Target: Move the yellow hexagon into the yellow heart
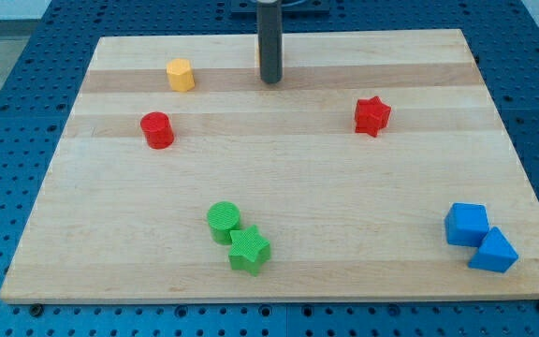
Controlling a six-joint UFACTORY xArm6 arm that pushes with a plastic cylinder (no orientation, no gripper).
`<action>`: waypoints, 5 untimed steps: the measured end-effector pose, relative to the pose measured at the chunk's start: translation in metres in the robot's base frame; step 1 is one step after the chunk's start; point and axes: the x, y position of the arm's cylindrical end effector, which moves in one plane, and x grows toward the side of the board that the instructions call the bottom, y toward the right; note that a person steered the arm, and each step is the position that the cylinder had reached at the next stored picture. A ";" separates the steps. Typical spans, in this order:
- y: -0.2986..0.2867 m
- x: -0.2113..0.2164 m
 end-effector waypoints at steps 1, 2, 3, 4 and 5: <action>-0.040 0.041; -0.099 0.041; -0.156 0.041; -0.181 0.027; -0.181 0.000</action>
